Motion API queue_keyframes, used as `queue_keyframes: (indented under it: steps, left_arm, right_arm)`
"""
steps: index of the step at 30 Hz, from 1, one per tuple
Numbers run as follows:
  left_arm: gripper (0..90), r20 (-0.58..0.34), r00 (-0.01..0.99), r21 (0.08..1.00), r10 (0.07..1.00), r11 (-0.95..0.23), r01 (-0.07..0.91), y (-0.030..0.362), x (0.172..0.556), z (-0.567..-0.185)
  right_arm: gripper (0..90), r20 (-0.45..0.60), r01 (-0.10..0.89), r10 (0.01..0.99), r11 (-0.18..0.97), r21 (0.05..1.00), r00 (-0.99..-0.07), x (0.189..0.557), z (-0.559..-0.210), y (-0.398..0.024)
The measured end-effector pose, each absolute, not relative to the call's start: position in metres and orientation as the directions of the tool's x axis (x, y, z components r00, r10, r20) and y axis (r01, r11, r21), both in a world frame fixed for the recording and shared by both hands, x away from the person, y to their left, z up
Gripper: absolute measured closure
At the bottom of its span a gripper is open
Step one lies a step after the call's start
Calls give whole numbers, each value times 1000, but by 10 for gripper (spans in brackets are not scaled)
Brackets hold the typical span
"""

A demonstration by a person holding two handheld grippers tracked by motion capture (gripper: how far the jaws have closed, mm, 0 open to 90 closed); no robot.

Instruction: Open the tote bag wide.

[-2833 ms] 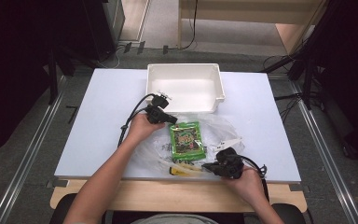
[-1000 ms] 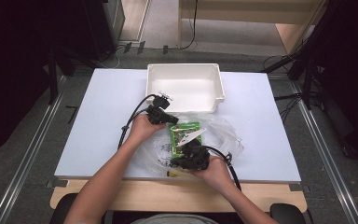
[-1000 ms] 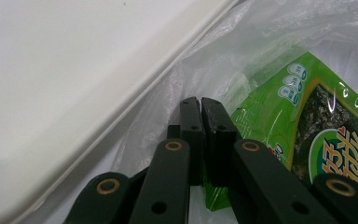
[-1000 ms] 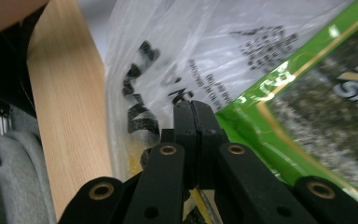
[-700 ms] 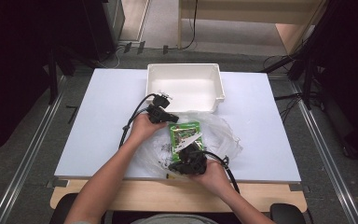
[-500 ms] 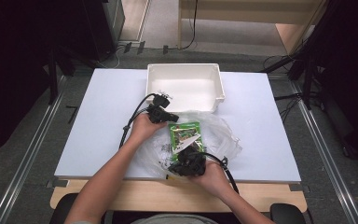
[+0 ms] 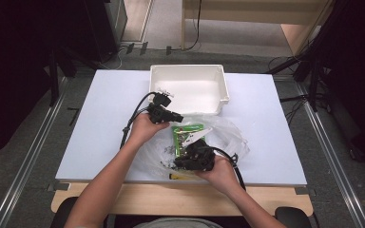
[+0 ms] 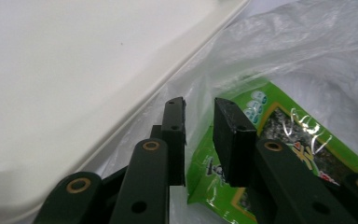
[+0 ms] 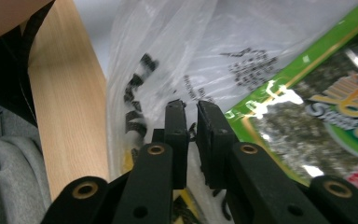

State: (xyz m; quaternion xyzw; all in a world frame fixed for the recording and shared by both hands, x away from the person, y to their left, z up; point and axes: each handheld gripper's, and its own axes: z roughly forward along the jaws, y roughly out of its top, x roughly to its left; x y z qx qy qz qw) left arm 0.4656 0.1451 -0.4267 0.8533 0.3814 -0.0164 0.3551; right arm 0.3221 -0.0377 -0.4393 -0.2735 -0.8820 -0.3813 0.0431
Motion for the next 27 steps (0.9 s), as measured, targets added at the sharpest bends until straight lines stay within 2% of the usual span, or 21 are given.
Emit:
queue_keyframes:
  steps: [10,12,18,27]
  left_arm:
    - [572,-346,704,581,620,-447,680,147,456,-411]
    - [527,-345,711,588,613,-449,673,148,455,-407]
    - [444,-337,724,594,602,-460,660,147,447,-398]
    - [403,-360,720,585,594,-458,670,151,438,-397]
  right_arm:
    - [750,282,535,482,540,650,-829,340,-428,-49]
    - [707,281,537,487,535,652,-827,345,-425,-49]
    - [651,271,542,515,503,673,-814,356,-418,-58]
    - [575,271,575,562,481,662,-782,359,-426,-76]
